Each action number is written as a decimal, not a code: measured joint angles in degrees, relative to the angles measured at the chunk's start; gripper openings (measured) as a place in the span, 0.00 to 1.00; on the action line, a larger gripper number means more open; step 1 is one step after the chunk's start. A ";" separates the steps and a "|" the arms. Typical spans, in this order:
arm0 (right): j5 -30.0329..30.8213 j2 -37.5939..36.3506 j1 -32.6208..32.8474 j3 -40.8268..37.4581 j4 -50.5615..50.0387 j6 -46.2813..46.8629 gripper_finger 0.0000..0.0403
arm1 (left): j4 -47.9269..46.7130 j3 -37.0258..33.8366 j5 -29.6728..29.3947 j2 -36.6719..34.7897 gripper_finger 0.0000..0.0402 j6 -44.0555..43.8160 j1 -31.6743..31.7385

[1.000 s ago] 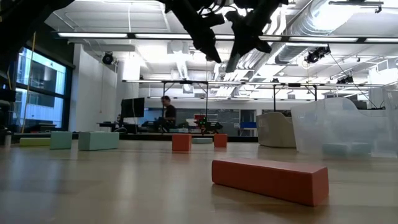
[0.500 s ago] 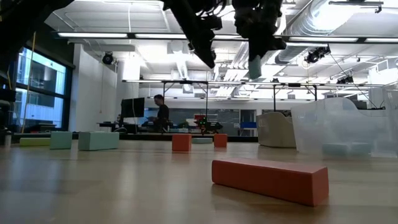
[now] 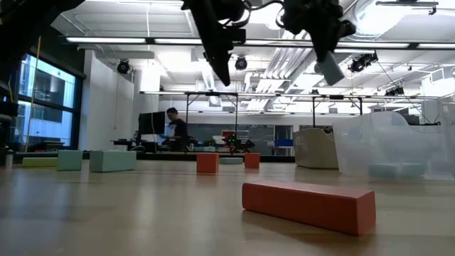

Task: Sort & place blocks by color
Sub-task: Put the light blue block into the top transparent bin, then put the orange block into the bottom transparent bin

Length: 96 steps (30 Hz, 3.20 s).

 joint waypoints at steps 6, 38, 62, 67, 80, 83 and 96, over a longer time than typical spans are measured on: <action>1.99 -0.65 5.64 -5.86 -0.05 8.07 0.09 | -3.69 -0.02 1.13 0.00 0.21 -0.68 0.06; -3.56 -1.57 16.23 -36.01 12.16 28.03 0.09 | -16.79 -0.44 5.39 -1.74 0.21 -4.96 1.29; -6.03 -1.55 16.20 -39.37 20.56 28.11 0.17 | -22.21 -0.44 4.87 -20.25 0.21 -11.25 -2.28; -6.02 -1.55 16.23 -39.37 20.57 28.11 0.23 | -22.06 -0.44 4.73 -23.88 0.21 -13.11 -3.29; -4.70 -1.53 16.23 -34.33 17.75 28.12 0.32 | -22.24 -1.51 4.73 -26.49 0.21 -15.02 -3.50; -2.92 -1.53 16.20 -30.99 15.65 28.10 0.32 | -22.24 -4.38 4.28 -26.77 0.21 -14.58 -3.70; 7.64 -1.55 14.16 -14.48 8.01 26.56 0.32 | -16.64 -16.18 0.01 -29.59 0.21 -13.53 -1.53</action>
